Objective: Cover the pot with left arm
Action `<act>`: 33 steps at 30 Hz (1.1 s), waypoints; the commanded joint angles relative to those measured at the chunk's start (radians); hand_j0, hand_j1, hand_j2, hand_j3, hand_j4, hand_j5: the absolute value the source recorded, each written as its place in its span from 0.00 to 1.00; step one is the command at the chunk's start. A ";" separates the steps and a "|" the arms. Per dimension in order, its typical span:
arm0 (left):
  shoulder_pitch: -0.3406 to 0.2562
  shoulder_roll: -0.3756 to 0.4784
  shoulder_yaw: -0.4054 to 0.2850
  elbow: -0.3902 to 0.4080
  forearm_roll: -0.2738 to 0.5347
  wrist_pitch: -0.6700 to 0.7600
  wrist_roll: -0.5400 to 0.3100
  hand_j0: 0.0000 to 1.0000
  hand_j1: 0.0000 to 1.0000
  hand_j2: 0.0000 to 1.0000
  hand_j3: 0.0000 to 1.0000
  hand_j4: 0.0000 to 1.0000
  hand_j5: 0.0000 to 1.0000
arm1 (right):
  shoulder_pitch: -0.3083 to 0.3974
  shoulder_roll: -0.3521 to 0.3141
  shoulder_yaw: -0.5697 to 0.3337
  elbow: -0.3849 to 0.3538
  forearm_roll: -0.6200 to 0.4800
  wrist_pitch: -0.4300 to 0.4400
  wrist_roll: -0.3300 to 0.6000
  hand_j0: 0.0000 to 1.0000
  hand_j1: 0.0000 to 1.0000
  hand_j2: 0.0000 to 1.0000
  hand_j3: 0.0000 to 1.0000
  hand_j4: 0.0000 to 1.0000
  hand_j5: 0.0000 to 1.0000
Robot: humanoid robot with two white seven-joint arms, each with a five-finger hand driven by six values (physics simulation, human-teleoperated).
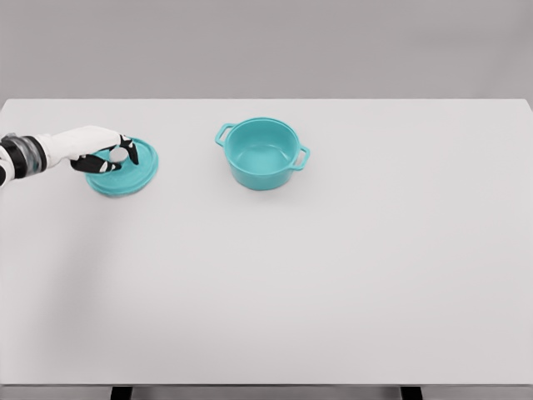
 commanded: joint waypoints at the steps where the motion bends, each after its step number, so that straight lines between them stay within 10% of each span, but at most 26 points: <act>1: 0.000 0.001 0.001 -0.004 0.010 0.003 0.000 0.48 0.48 0.48 0.48 0.48 0.48 | 0.000 0.000 0.000 0.001 0.000 0.000 0.000 1.00 1.00 1.00 1.00 1.00 1.00; 33: -0.064 0.001 -0.037 -0.224 0.018 0.003 0.000 0.48 0.48 0.48 0.48 0.48 0.48 | 0.000 0.000 0.000 0.001 0.000 0.000 0.000 1.00 1.00 1.00 1.00 1.00 1.00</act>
